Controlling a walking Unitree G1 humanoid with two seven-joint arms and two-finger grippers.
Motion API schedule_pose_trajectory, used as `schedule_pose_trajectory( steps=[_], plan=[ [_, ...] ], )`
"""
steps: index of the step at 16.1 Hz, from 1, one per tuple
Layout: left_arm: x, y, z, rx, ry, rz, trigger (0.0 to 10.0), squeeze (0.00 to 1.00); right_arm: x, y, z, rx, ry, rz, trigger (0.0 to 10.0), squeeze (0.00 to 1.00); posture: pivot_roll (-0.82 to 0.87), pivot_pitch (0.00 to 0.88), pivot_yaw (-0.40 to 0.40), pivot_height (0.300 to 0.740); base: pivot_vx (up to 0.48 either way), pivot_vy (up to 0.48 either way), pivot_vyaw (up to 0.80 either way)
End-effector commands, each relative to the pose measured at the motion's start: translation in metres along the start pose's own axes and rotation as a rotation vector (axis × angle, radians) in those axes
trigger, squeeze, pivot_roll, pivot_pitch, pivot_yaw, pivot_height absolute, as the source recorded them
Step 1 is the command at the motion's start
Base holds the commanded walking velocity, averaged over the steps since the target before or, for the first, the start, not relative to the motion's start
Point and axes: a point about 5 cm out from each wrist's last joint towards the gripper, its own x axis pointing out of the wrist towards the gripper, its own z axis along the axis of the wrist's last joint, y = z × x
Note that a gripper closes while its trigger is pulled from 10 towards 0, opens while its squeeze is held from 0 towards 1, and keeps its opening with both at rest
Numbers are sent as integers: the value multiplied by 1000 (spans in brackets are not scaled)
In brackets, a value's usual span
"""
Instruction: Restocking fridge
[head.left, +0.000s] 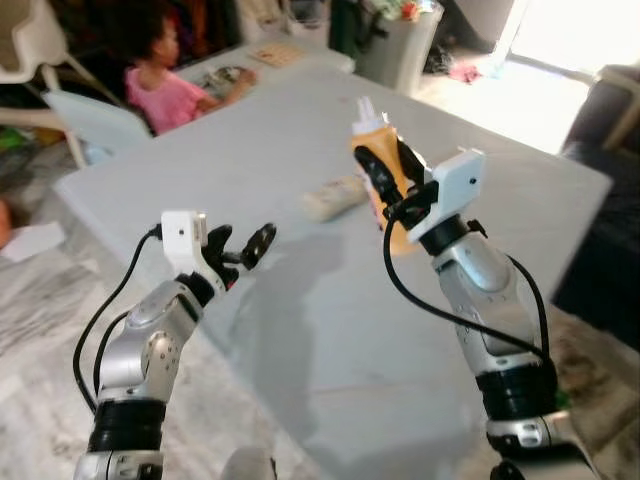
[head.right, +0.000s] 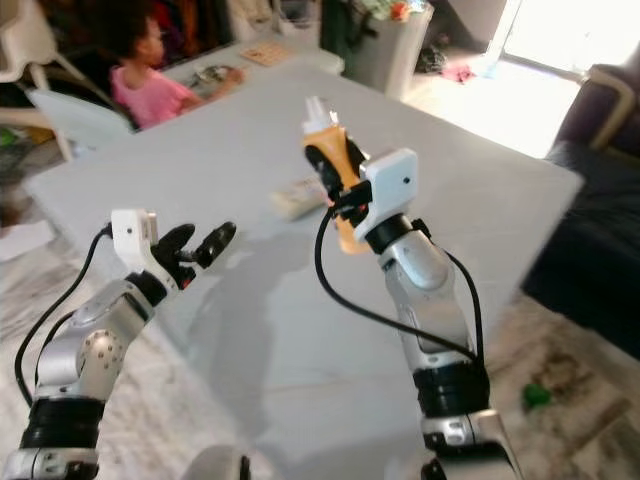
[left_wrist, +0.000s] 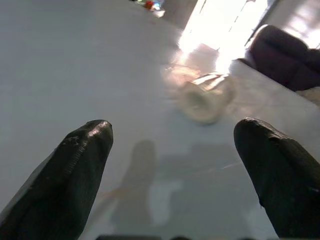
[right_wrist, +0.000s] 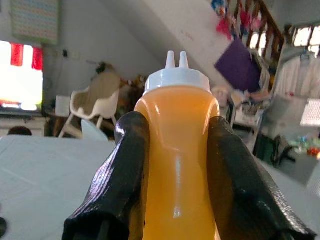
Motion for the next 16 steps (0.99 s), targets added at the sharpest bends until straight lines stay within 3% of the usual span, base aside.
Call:
schedule_pose_trajectory(
  steps=[1,12,14,16],
  plan=[
    [0,-1,2,32,5,-16,10000,0,5,2,3,-24,-20,-16,10000,0,51,0,3,740,0,364,0],
    [-1,-1,2,128,-1,-63,10000,0,7,-2,1,-43,-14,-81,10000,0,48,0,-8,740,0,474,0],
    [-2,-2,0,145,-8,-66,10000,0,5,-2,4,-76,-53,-96,10000,0,49,0,-3,740,0,0,0],
    [-2,-4,-2,136,-11,-64,10000,0,2,-4,2,-49,-68,-112,10000,0,50,0,0,740,0,0,0]
  ],
)
